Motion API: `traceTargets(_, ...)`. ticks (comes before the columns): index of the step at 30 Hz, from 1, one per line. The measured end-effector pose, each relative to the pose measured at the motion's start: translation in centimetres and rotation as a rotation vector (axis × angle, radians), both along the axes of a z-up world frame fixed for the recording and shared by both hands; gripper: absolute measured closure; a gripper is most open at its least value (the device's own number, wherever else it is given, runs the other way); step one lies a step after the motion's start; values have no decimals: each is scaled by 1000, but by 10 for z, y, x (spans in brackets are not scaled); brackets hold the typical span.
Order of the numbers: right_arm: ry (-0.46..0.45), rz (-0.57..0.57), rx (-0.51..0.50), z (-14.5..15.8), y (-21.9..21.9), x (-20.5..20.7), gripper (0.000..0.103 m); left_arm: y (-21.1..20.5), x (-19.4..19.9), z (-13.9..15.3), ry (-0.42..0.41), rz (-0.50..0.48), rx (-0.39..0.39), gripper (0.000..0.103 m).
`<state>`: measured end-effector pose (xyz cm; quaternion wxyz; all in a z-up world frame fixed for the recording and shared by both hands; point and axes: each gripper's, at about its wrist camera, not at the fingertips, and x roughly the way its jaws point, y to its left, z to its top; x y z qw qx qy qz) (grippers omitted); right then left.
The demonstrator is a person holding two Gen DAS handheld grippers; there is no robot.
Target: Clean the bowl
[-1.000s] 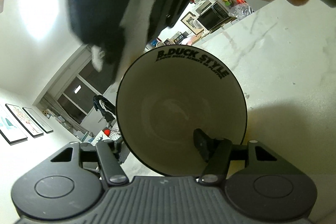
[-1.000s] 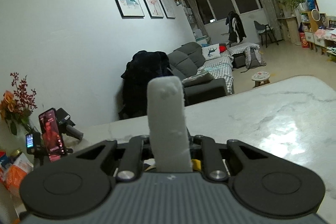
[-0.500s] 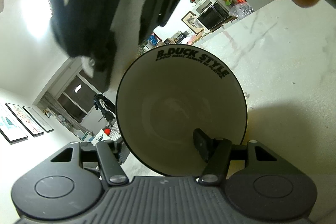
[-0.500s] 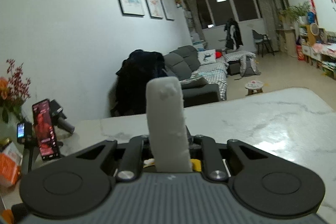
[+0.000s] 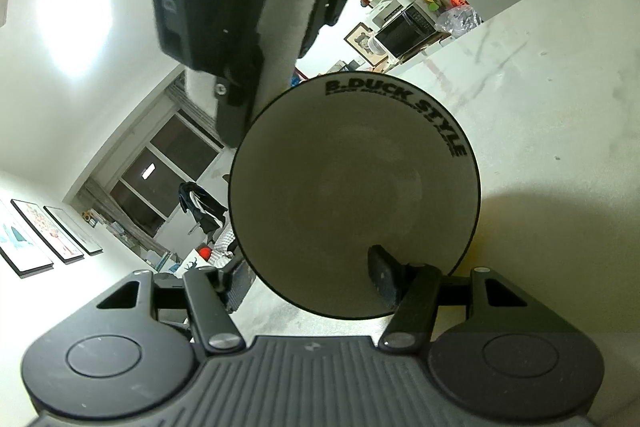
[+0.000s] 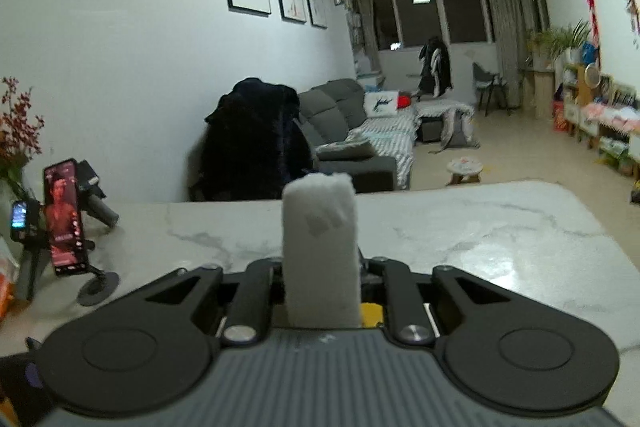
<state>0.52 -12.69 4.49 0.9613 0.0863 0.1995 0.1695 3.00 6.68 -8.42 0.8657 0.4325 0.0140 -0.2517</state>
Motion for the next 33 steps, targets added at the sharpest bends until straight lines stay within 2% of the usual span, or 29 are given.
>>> traceTargets(5,89,159,-45,17,-6,22,84,2,0,3,2,-1,0,41)
traceTargets(10,101,212,-169,28,8,28,84,4,1,2,1,3,-1,40)
traceTargets(14,95,225,-207,26,17,31,85,10,-10,12,2,2,-1,40)
traceTargets(27,124,195,-98,24,-23,24,85,12,-3,4,-6,1,0,40)
traceTargets(33,144,172,-84,18,-20,39,84,14,-8,2,-6,1,0,40)
